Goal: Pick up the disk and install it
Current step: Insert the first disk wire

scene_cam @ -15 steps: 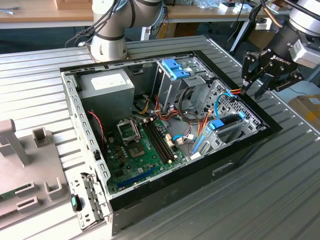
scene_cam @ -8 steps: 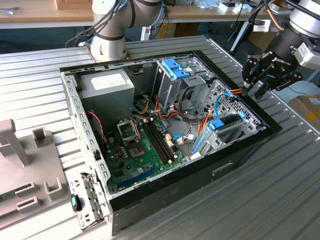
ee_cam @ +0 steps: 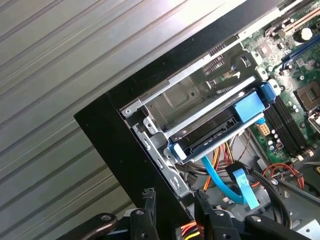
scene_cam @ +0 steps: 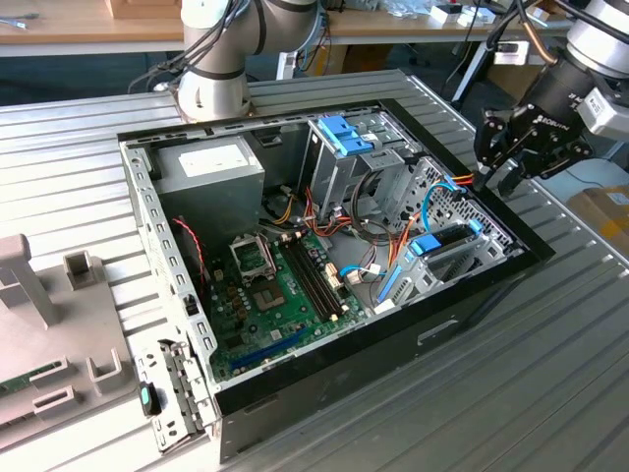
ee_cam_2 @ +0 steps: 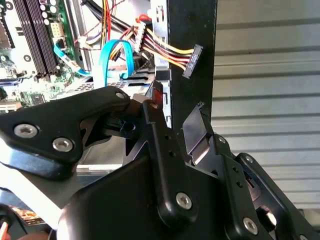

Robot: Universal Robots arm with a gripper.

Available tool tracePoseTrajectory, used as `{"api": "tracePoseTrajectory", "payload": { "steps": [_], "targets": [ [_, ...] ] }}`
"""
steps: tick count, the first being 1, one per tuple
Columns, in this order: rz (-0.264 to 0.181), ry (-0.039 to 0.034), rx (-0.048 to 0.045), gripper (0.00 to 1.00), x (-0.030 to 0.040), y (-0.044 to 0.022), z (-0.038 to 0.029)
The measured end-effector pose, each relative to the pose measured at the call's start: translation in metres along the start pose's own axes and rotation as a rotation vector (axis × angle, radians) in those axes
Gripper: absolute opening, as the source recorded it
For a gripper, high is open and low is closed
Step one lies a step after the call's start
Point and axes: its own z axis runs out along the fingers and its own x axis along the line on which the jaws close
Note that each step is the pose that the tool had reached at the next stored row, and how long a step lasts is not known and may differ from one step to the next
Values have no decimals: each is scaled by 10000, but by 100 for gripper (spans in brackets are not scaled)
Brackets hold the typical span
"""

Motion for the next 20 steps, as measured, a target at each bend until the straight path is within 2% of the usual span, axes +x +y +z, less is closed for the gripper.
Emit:
{"api": "tracePoseTrajectory", "payload": {
  "steps": [2,6,8,10,11,13,14,17,20],
  "targets": [
    [-87,-29,93,44,0,0,0],
    [-175,14,273,44,-11,8,1],
    [-299,-2,429,44,-15,10,3],
    [-444,134,544,44,-15,13,7],
    [-486,168,569,44,-15,14,8],
    [-616,333,685,44,-28,32,24],
    [-632,377,711,44,-60,62,42],
    [-638,379,711,44,-63,64,44],
    [-639,377,712,44,-97,11,66]
  ]
}}
